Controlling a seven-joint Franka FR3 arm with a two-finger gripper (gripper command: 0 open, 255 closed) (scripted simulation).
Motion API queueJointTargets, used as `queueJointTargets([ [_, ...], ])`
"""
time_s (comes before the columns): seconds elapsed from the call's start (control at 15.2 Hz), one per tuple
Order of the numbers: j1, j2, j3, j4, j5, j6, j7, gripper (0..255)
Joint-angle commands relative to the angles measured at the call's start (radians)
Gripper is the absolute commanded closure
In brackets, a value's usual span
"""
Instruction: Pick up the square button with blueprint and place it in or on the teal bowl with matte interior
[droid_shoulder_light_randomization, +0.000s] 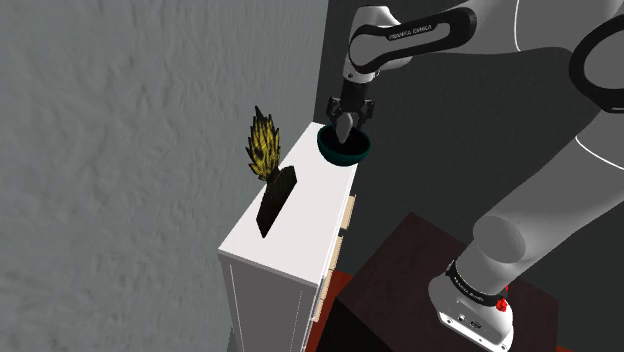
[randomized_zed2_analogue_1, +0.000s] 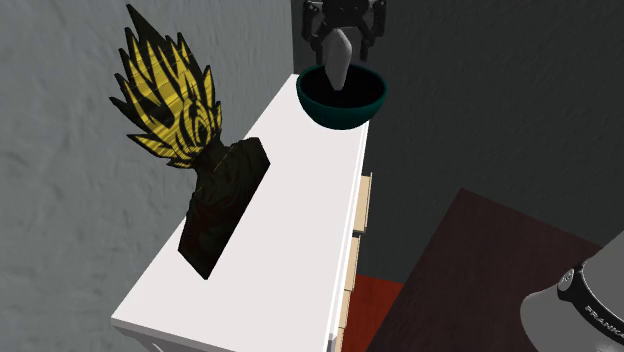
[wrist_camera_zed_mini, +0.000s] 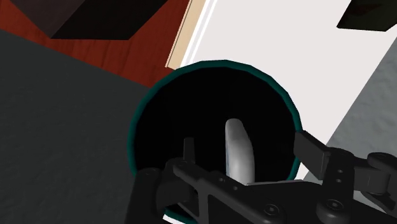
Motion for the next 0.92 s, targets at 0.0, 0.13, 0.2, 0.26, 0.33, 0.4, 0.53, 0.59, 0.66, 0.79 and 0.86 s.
queueJointTargets([
  [0.0, 0.0, 0.0, 0.0, 0.0, 0.0, 0.0, 0.0, 0],
  [0.13, 0.0, -0.008, -0.001, 0.026, 0.002, -0.033, -0.002, 0],
  [0.2, 0.0, -0.014, -0.001, 0.053, 0.003, -0.066, -0.003, 0],
  [0.26, -0.001, -0.019, -0.002, 0.081, 0.004, -0.1, -0.003, 0],
  [0.33, -0.001, -0.022, -0.003, 0.104, 0.005, -0.126, -0.004, 0],
  [0.4, -0.001, -0.022, -0.003, 0.104, 0.005, -0.126, -0.004, 0],
  [0.53, -0.001, -0.022, -0.003, 0.104, 0.005, -0.126, -0.004, 0],
  [0.59, -0.001, -0.022, -0.003, 0.104, 0.005, -0.126, -0.004, 0],
  [0.66, -0.001, -0.022, -0.003, 0.104, 0.005, -0.126, -0.004, 0],
  [0.79, -0.001, -0.022, -0.003, 0.104, 0.005, -0.126, -0.004, 0],
  [0.86, -0.001, -0.022, -0.003, 0.104, 0.005, -0.126, -0.004, 0],
])
